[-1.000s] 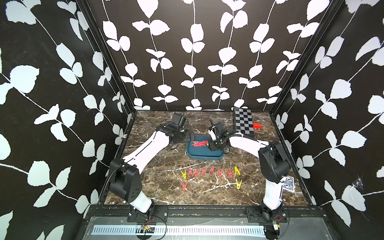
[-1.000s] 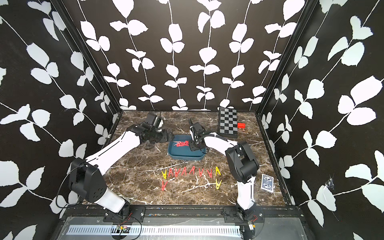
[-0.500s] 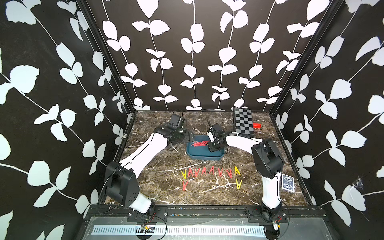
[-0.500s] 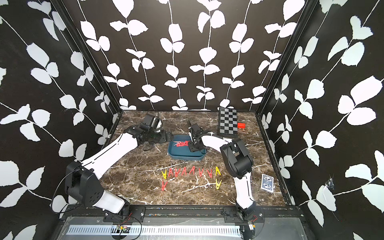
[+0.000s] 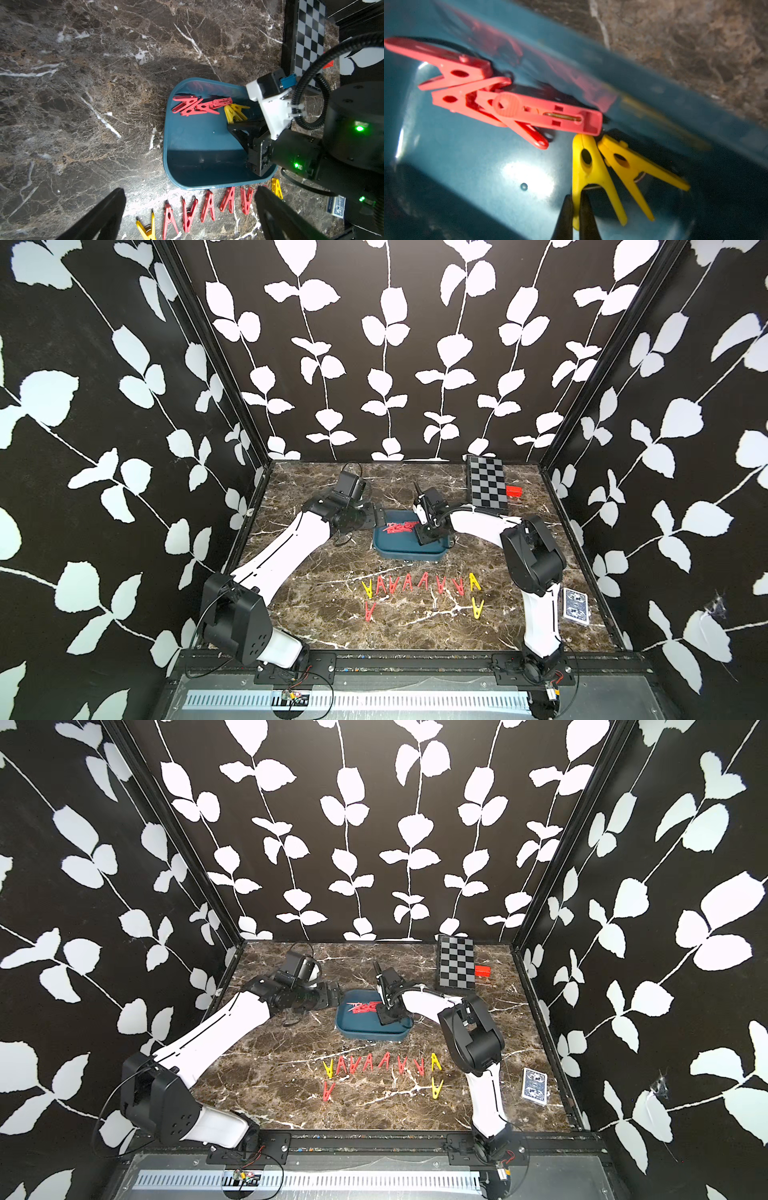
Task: Take the clothespins out of the storage box
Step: Pick up the clothespin from the storage box.
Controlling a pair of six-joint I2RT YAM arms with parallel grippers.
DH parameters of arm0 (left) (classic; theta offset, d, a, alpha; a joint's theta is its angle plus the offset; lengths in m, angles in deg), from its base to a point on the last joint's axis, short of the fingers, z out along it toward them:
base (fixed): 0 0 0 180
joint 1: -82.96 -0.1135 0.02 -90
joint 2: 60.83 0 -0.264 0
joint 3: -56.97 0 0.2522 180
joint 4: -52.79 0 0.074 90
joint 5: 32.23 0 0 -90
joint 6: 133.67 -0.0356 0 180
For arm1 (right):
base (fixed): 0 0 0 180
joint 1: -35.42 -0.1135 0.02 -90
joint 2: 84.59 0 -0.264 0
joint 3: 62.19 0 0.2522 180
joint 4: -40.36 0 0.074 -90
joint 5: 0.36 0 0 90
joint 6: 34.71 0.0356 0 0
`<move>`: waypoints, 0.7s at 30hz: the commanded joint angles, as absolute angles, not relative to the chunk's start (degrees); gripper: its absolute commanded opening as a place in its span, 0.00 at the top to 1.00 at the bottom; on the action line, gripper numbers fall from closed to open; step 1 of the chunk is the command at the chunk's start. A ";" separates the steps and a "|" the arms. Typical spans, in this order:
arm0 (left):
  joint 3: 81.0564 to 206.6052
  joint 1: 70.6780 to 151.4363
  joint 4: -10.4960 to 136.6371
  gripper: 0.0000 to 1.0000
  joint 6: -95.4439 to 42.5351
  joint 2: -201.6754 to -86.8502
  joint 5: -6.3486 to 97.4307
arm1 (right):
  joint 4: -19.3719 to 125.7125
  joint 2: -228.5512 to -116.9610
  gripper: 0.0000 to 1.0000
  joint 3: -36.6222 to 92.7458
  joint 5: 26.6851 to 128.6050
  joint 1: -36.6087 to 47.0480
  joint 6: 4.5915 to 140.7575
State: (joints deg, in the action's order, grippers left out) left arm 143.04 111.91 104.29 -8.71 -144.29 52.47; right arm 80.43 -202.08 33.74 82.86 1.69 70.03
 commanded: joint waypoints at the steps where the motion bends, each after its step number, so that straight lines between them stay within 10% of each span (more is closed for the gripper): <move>1: 141.78 111.87 104.28 0.01 -8.47 -141.63 52.73 | 81.50 -199.88 0.98 33.71 83.32 1.52 69.96; 21: 143.23 111.62 105.53 0.01 -15.63 -141.80 45.55 | 83.56 -181.09 0.97 24.64 91.95 -5.27 83.77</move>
